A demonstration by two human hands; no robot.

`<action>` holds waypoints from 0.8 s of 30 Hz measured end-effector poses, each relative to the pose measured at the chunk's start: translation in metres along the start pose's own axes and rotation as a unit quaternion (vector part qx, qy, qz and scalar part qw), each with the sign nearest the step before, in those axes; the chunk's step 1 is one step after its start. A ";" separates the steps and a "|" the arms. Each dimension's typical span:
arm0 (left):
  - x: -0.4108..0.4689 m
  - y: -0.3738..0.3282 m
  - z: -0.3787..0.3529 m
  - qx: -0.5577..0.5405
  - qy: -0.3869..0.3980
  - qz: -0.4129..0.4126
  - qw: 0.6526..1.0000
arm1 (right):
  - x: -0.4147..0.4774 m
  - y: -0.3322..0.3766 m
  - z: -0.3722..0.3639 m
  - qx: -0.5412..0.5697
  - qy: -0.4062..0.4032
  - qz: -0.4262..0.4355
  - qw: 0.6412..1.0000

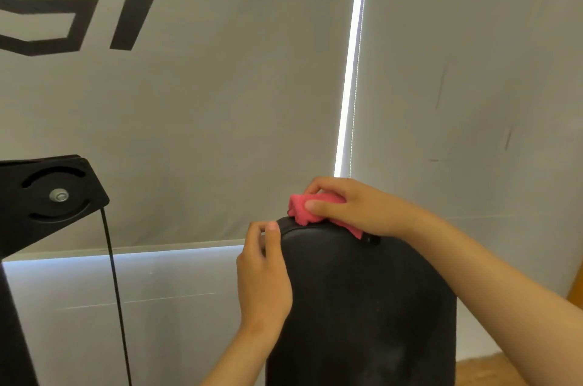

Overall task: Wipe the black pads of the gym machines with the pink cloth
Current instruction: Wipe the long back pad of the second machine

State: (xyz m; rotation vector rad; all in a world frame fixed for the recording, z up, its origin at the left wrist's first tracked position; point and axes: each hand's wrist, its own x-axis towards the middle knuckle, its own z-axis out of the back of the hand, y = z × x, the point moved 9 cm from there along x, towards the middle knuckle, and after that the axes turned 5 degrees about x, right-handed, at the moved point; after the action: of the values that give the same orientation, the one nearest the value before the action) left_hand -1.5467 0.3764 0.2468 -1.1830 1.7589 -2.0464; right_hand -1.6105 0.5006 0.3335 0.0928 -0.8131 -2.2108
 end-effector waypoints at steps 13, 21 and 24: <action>-0.003 0.001 0.003 -0.012 0.003 0.024 1.000 | 0.014 0.026 -0.016 -0.029 -0.007 0.054 0.998; -0.005 -0.003 0.003 0.021 0.003 0.004 1.000 | -0.011 -0.023 0.030 -0.105 -0.056 -0.026 0.993; -0.004 -0.001 0.002 0.020 0.003 0.008 1.000 | -0.006 -0.016 0.025 -0.087 -0.084 -0.016 0.993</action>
State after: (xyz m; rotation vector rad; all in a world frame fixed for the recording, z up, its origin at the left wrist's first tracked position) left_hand -1.5426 0.3777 0.2461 -1.1491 1.7174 -2.0680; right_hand -1.6243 0.5255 0.3426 -0.1676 -0.7078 -2.3336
